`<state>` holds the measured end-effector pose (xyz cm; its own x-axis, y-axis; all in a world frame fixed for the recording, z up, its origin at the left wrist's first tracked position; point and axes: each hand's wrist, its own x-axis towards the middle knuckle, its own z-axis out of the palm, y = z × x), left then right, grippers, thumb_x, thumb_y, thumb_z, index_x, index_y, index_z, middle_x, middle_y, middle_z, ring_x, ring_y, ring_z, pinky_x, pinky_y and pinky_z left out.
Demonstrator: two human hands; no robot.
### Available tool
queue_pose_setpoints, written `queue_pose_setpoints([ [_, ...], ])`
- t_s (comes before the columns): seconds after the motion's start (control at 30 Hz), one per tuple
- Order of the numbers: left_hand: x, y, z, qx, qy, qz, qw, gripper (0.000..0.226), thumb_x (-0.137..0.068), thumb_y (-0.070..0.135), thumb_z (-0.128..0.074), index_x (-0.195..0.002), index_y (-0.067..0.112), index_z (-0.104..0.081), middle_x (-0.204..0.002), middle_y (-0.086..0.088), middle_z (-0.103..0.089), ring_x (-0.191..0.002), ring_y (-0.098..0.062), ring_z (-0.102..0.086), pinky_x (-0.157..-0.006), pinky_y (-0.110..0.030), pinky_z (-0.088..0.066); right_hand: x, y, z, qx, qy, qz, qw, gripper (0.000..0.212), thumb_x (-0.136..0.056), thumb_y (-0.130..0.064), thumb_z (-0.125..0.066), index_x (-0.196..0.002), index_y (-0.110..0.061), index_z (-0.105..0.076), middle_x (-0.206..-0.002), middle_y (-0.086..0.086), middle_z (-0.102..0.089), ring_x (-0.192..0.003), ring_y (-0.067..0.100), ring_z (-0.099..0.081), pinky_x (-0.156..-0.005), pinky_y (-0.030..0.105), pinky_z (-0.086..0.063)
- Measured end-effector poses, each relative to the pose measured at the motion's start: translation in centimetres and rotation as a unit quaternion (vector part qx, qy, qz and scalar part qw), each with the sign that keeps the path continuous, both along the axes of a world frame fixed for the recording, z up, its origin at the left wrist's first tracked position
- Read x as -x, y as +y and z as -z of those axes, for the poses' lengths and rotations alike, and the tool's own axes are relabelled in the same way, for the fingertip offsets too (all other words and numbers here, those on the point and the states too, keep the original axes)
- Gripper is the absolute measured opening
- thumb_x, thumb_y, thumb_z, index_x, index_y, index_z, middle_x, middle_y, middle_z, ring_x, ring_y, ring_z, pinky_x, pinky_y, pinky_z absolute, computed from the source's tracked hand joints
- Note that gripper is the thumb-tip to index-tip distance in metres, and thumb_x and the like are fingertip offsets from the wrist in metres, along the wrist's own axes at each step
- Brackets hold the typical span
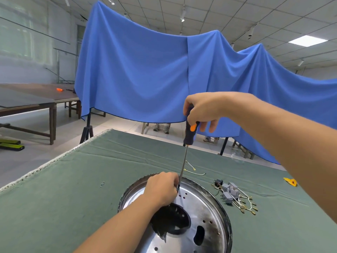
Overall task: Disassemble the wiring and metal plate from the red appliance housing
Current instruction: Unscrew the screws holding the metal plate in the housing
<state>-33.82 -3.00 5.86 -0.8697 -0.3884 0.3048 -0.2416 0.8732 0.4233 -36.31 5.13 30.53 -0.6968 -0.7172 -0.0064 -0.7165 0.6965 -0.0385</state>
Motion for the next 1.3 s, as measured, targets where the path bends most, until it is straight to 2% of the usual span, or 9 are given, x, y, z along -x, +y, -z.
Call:
queue_pose_setpoints([
  [0.13, 0.0, 0.0, 0.0, 0.003, -0.002, 0.000, 1.000, 0.023, -0.085, 0.019, -0.051, -0.104, 0.028, -0.061, -0.110, 0.001, -0.065, -0.101, -0.023, -0.059, -0.076, -0.031, -0.040, 0.0, 0.7, 0.8, -0.025, 0.161, 0.080, 0.983, 0.036, -0.084, -0.051, -0.057, -0.078, -0.016, -0.051, -0.074, 0.004, -0.056, -0.052, 0.018, -0.059, -0.049, 0.024, -0.039],
  [0.23, -0.1, -0.1, 0.1, 0.005, -0.002, 0.002, 1.000, 0.022, -0.085, 0.020, -0.052, -0.104, 0.028, -0.061, -0.111, 0.002, -0.065, -0.102, -0.023, -0.058, -0.076, -0.031, -0.039, 0.5, 0.7, 1.1, -0.063, 0.295, 0.099, 0.948, 0.039, -0.096, -0.040, -0.045, -0.066, -0.015, -0.043, -0.064, 0.001, -0.045, -0.052, 0.016, -0.040, -0.048, 0.025, -0.024],
  [0.43, 0.0, 0.0, 0.1, 0.010, 0.000, 0.004, 1.000, 0.020, -0.086, 0.020, -0.051, -0.103, 0.027, -0.060, -0.110, 0.001, -0.065, -0.101, -0.024, -0.059, -0.075, -0.030, -0.038, 0.5, 0.7, -0.4, 0.002, 0.035, 0.029, 0.999, 0.023, -0.083, -0.018, -0.064, -0.101, -0.007, -0.057, -0.088, 0.009, -0.061, -0.076, 0.024, -0.064, -0.047, 0.025, -0.051],
  [0.67, -0.1, 0.0, 0.2, 0.013, 0.000, 0.006, 1.000, 0.020, -0.086, 0.019, -0.051, -0.102, 0.028, -0.059, -0.110, 0.002, -0.065, -0.100, -0.023, -0.058, -0.074, -0.030, -0.038, 0.8, 0.9, 1.0, 0.027, 0.147, 0.084, 0.985, 0.035, -0.089, -0.037, -0.057, -0.069, -0.009, -0.051, -0.059, 0.005, -0.057, -0.042, 0.021, -0.055, -0.046, 0.024, -0.038],
  [0.83, -0.1, 0.0, 0.3, 0.019, 0.003, 0.009, 1.000, 0.021, -0.087, 0.019, -0.050, -0.104, 0.027, -0.059, -0.111, 0.002, -0.065, -0.101, -0.023, -0.058, -0.074, -0.030, -0.038, 0.2, 0.6, -0.1, 0.023, 0.002, 0.046, 0.999, 0.025, -0.083, -0.014, -0.063, -0.107, -0.007, -0.061, -0.089, 0.008, -0.062, -0.070, 0.021, -0.058, -0.057, 0.027, -0.054],
  [0.97, -0.1, -0.1, 0.4, 0.019, 0.003, 0.010, 1.000, 0.020, -0.087, 0.019, -0.050, -0.104, 0.026, -0.059, -0.113, 0.002, -0.064, -0.102, -0.023, -0.058, -0.076, -0.030, -0.040, 0.6, 1.0, 0.5, 0.046, 0.018, 0.074, 0.996, 0.033, -0.084, -0.040, -0.064, -0.086, -0.009, -0.056, -0.083, 0.009, -0.065, -0.058, 0.023, -0.065, -0.048, 0.024, -0.049],
  [1.07, -0.1, -0.1, 0.4, 0.019, 0.004, 0.014, 1.000, 0.021, -0.087, 0.019, -0.050, -0.104, 0.026, -0.058, -0.111, 0.003, -0.065, -0.100, -0.023, -0.058, -0.074, -0.030, -0.038, 1.1, 1.3, 0.7, 0.095, 0.021, 0.071, 0.993, 0.022, -0.090, -0.018, -0.057, -0.075, -0.004, -0.052, -0.071, 0.012, -0.060, -0.047, 0.021, -0.058, -0.038, 0.019, -0.046],
  [1.17, 0.0, 0.0, 0.5, 0.023, 0.005, 0.013, 1.000, 0.021, -0.088, 0.019, -0.049, -0.105, 0.026, -0.058, -0.110, 0.002, -0.065, -0.099, -0.024, -0.058, -0.073, -0.030, -0.037, 0.3, 1.6, -0.1, 0.061, -0.034, 0.059, 0.996, 0.017, -0.084, -0.005, -0.058, -0.100, -0.001, -0.059, -0.091, 0.015, -0.066, -0.067, 0.024, -0.062, -0.058, 0.031, -0.059],
  [1.3, 0.1, -0.1, 0.5, 0.024, 0.005, 0.011, 1.000, 0.021, -0.088, 0.020, -0.049, -0.106, 0.027, -0.058, -0.112, 0.003, -0.064, -0.101, -0.023, -0.058, -0.074, -0.030, -0.039, 0.5, 2.0, 0.3, 0.031, 0.008, 0.059, 0.998, 0.033, -0.083, -0.033, -0.061, -0.106, -0.011, -0.057, -0.094, 0.006, -0.064, -0.076, 0.024, -0.069, -0.063, 0.036, -0.060],
])
